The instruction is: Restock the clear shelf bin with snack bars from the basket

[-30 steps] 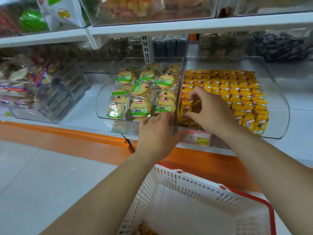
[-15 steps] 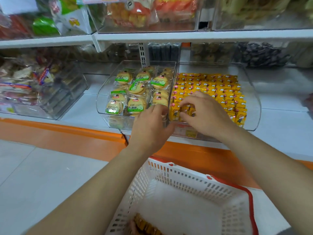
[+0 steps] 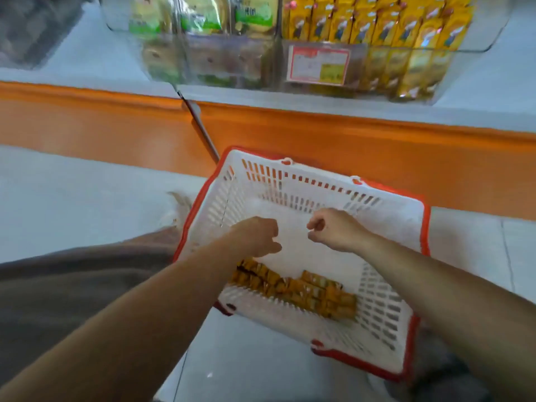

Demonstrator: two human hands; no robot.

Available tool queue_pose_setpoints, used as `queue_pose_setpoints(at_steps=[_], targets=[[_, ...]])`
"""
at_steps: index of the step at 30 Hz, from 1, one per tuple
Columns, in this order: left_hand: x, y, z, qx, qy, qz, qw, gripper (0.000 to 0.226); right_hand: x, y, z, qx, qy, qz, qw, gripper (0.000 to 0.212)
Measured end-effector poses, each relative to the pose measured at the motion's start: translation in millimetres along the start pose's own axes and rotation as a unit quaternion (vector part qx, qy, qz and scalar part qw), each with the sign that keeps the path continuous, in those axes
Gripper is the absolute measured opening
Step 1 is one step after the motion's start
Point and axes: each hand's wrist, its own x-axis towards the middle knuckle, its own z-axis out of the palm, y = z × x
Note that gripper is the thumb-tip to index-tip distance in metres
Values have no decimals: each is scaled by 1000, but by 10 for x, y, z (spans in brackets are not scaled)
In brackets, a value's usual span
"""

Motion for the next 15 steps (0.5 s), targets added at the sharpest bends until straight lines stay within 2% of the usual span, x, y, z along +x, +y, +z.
queue_pose_setpoints(at_steps=[3, 7, 12, 15], targets=[[234, -187, 442, 1, -33, 11, 999, 56, 141, 355, 530, 19, -53, 58, 997, 32], [435, -300, 704, -5, -79, 58, 995, 61, 201, 643, 950, -1, -129, 127, 984, 39], [635, -123, 915, 9, -134, 121, 983, 64, 235, 779, 1088, -81, -172, 122, 974, 46], [718, -84, 1014, 51, -162, 143, 975, 62, 269, 813, 1098, -86, -181, 119, 972, 47]])
